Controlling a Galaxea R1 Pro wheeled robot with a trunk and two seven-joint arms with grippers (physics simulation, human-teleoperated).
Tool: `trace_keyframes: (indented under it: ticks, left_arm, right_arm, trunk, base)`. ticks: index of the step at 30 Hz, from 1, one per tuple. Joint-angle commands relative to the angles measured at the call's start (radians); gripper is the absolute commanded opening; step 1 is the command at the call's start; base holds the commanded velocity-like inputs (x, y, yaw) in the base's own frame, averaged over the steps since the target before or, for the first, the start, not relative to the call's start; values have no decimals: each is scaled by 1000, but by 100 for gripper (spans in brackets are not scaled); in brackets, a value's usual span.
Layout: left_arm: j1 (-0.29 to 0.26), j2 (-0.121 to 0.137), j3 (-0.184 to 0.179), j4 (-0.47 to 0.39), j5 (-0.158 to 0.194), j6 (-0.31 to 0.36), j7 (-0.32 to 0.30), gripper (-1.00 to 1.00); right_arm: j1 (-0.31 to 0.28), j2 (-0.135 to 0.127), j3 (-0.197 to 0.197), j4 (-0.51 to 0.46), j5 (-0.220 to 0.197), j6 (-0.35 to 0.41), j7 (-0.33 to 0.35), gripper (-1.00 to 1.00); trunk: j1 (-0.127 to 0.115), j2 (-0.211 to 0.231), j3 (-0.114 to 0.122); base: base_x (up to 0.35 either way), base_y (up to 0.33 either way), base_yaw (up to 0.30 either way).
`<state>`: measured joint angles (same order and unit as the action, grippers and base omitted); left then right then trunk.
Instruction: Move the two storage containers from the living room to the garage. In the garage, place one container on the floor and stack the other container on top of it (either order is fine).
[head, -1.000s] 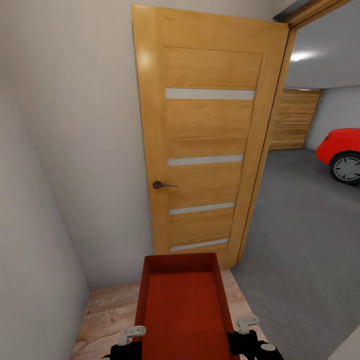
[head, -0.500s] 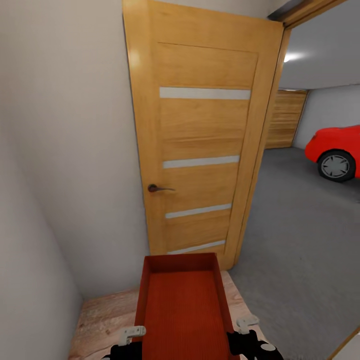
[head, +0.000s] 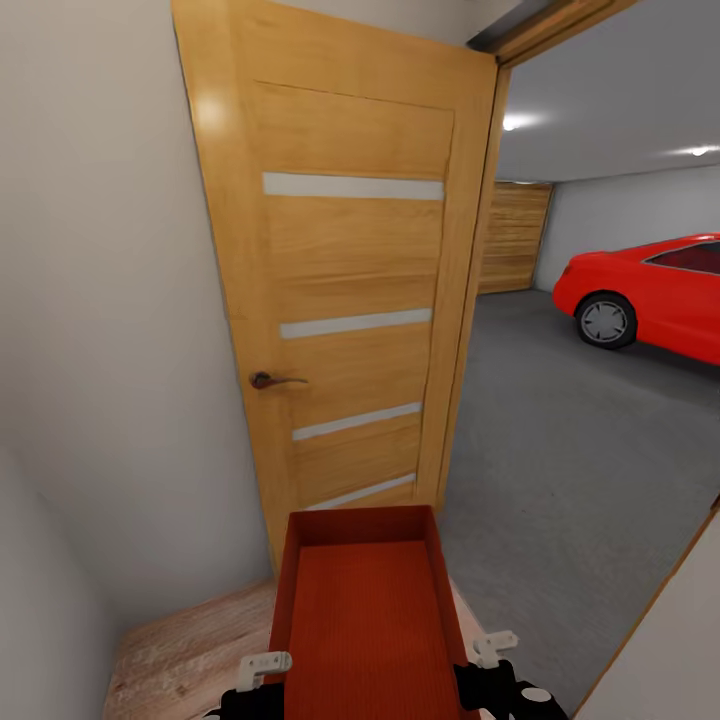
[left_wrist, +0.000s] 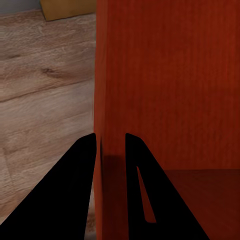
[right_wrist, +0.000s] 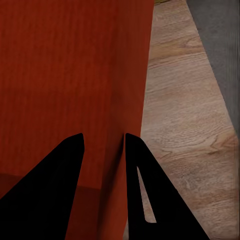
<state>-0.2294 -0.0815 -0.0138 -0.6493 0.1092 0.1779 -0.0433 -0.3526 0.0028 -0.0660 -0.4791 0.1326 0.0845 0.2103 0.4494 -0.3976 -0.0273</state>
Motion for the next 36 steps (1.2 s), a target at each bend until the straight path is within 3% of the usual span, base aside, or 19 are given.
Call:
trace_keyframes:
  ticks: [1,36]
  left_arm:
    - [-1,23,80,-4,-2,-32,51,-100]
    - [-1,23,81,-4,-2,-45,51,-100]
  right_arm:
    - [0,0,-3,0,7,6,58,-100]
    - [0,0,-3,0,7,6,58,-100]
  trunk:
    - [1,-2,-2]
    - [1,-2,-2]
  base:
    - [0,0,-276]
    - [0,0,-276]
